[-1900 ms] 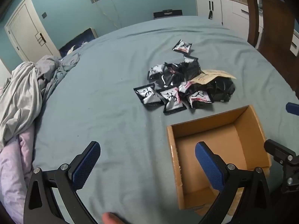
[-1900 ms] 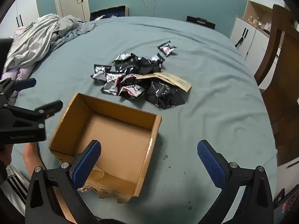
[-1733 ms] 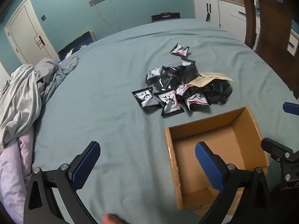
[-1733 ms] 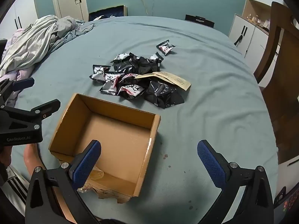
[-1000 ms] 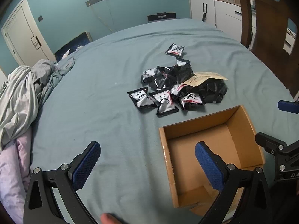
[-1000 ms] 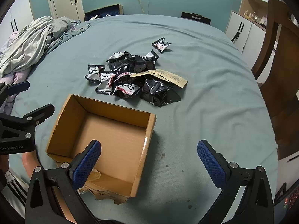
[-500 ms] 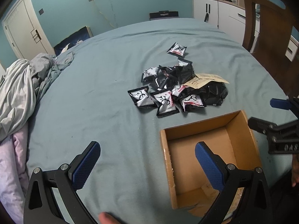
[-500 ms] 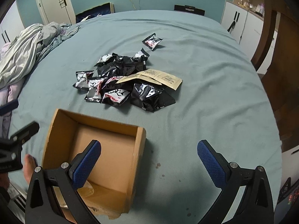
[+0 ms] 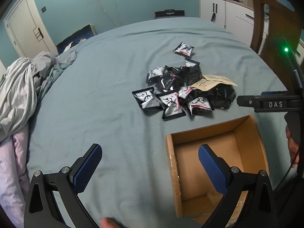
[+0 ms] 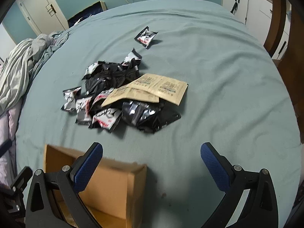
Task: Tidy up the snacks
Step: 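Grasp a black snack packet from the pile with the right tool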
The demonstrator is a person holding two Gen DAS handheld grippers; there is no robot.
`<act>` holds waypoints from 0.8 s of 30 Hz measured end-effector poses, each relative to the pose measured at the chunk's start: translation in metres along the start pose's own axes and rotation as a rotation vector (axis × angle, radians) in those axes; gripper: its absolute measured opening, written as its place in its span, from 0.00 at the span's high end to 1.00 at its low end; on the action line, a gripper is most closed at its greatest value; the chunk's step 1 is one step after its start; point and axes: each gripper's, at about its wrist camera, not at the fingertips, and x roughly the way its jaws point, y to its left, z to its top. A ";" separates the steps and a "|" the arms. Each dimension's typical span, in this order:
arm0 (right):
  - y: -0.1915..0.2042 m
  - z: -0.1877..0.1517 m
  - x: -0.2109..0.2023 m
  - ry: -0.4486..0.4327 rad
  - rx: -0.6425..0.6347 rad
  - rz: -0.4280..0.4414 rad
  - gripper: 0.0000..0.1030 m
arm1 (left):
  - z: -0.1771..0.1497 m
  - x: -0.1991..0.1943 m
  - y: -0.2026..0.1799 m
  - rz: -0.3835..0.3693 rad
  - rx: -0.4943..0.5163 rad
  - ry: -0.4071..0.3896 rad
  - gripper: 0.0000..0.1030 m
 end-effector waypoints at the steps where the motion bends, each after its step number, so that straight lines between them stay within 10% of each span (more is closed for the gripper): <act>1: -0.001 0.002 0.005 0.005 0.008 0.005 0.00 | 0.001 0.002 0.002 0.000 -0.008 0.007 0.00; 13: 0.004 0.030 0.060 0.082 -0.001 0.059 0.06 | 0.009 0.017 0.021 -0.038 -0.092 0.025 0.00; 21: 0.004 0.038 0.078 0.119 0.014 0.108 0.59 | 0.012 0.026 0.030 -0.002 -0.132 0.017 0.00; 24: 0.002 0.036 0.070 0.105 0.029 0.093 0.60 | 0.015 0.033 0.034 0.024 -0.149 0.021 0.00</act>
